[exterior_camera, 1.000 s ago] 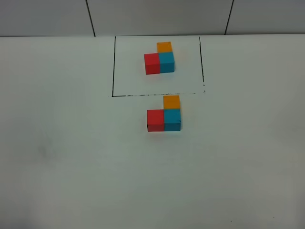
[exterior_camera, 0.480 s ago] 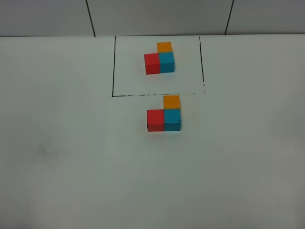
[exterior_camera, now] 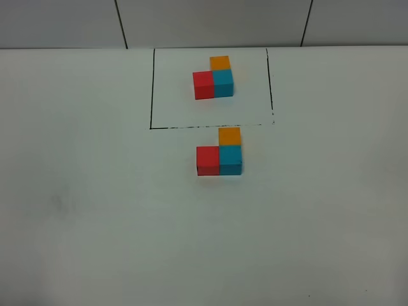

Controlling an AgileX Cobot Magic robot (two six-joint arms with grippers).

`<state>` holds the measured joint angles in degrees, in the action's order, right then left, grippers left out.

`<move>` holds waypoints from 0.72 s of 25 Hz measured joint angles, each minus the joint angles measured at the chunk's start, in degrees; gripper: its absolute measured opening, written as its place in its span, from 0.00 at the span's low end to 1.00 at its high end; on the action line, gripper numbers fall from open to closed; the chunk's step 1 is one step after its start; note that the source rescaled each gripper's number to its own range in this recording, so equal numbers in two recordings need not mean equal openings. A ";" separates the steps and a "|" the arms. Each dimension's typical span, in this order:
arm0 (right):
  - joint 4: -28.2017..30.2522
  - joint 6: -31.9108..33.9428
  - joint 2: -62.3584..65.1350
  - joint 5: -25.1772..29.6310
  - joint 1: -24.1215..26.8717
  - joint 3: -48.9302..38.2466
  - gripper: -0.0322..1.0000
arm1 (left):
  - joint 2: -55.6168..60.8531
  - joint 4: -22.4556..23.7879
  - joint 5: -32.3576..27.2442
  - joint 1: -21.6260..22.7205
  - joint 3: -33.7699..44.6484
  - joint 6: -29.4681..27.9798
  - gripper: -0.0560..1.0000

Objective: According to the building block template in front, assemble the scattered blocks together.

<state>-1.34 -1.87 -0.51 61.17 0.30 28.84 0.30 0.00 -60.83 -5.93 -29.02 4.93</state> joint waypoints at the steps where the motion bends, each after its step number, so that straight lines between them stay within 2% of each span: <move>1: 0.00 0.00 0.00 0.00 0.00 0.00 0.74 | 0.00 0.00 0.00 0.00 0.00 0.00 0.74; 18: 0.00 0.04 0.00 0.00 0.00 0.00 0.74 | 0.00 0.00 0.00 0.00 0.00 -0.01 0.74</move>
<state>-1.34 -1.83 -0.51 61.17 0.30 28.84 0.30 0.00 -60.83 -5.93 -29.02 4.92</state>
